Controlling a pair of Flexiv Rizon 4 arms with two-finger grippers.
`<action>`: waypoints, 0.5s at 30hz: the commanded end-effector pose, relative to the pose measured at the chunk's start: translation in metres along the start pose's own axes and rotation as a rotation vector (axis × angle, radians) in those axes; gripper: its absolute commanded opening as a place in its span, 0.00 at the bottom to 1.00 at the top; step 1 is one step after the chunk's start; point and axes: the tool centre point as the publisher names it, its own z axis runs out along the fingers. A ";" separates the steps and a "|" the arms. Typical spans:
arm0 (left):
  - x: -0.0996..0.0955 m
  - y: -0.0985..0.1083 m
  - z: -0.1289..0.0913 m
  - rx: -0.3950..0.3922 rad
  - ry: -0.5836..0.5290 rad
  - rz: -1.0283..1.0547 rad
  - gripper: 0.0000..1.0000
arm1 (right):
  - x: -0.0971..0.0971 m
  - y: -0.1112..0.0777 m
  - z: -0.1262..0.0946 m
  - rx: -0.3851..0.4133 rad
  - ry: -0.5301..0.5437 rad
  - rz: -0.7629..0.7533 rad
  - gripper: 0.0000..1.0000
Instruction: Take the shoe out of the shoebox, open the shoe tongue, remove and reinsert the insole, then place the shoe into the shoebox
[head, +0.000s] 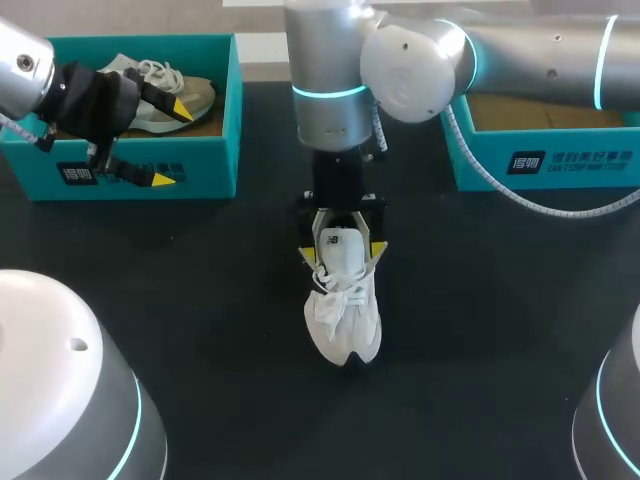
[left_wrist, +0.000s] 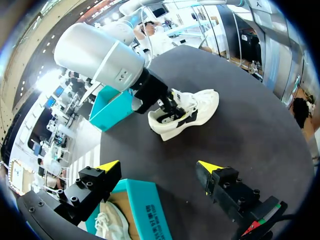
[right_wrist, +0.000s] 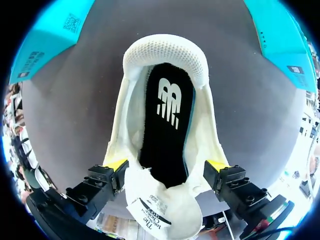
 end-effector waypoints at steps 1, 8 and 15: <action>0.000 0.000 0.000 -0.002 0.002 0.001 1.00 | -0.003 -0.004 0.000 -0.005 0.005 -0.005 1.00; 0.000 0.000 0.000 -0.002 0.002 0.001 1.00 | -0.009 -0.025 -0.012 -0.019 -0.011 0.027 1.00; 0.000 0.000 0.000 -0.002 0.002 0.001 1.00 | -0.010 -0.049 -0.028 -0.053 -0.021 0.049 1.00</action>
